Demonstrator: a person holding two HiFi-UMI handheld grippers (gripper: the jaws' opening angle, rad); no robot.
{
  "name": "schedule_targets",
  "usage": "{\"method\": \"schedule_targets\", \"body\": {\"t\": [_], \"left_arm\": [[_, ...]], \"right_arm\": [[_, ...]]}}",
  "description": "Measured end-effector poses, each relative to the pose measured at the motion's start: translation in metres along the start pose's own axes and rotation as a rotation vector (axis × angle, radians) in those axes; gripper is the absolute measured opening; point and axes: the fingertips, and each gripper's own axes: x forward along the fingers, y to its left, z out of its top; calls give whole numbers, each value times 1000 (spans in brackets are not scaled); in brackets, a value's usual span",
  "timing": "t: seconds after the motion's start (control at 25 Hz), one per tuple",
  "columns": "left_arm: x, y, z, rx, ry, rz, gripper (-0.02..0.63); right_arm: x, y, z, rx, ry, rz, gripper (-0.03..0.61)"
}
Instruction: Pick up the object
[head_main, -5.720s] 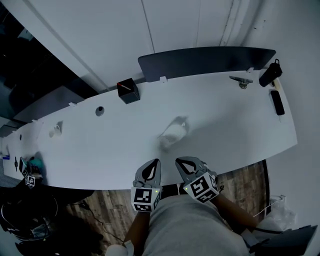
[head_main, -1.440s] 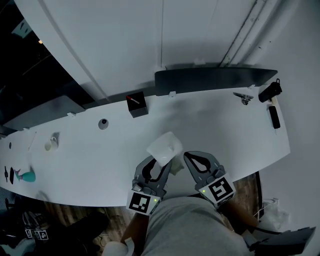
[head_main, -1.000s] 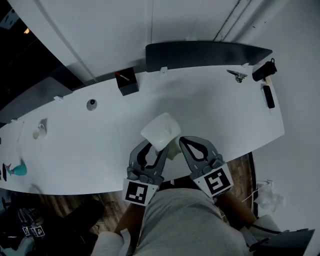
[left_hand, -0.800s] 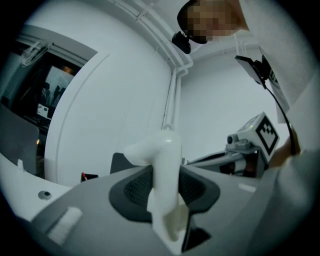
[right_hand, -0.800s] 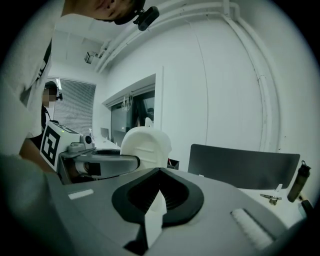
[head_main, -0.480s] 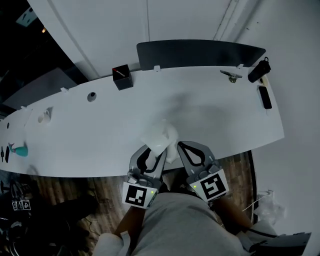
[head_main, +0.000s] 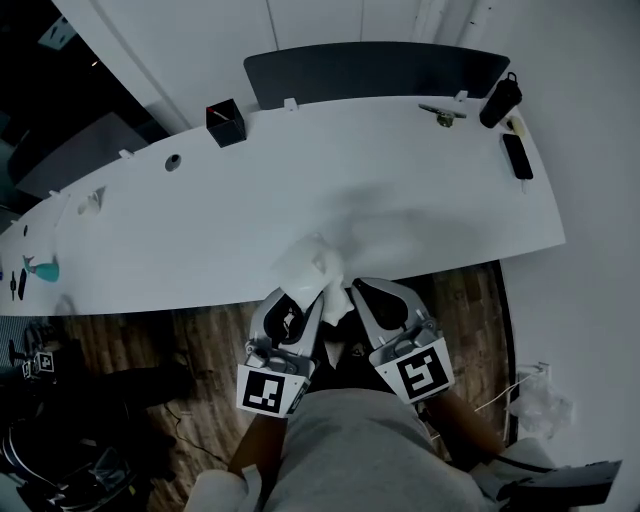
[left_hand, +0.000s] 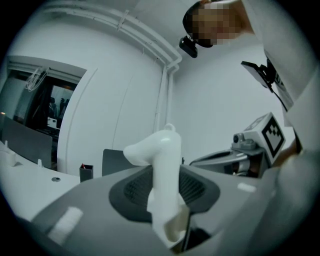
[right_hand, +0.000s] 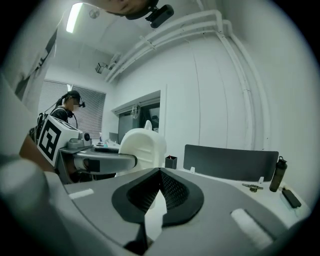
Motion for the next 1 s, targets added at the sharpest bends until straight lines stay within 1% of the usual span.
{"method": "schedule_targets", "body": {"t": [0.12, 0.28, 0.36, 0.48, 0.68, 0.84, 1.0], "left_arm": [[-15, -7, 7, 6, -1, 11, 135], [-39, -4, 11, -6, 7, 26, 135], [-48, -2, 12, -20, 8, 17, 136], [-59, 0, 15, -12, 8, -1, 135], [-77, 7, 14, -27, 0, -10, 135], [-87, 8, 17, -33, -7, -31, 135], [-91, 9, 19, -31, -25, -40, 135]], "right_arm": [[-12, 4, 0, 29, -14, -13, 2], [-22, 15, 5, 80, -35, -31, 2], [-22, 21, 7, 109, -34, -41, 2], [-19, 31, 14, 165, -47, -54, 2], [-18, 47, 19, 122, -48, -78, 0], [-20, 54, 22, 112, -40, -100, 0], [-20, 60, 25, 101, -38, -103, 0]]}}
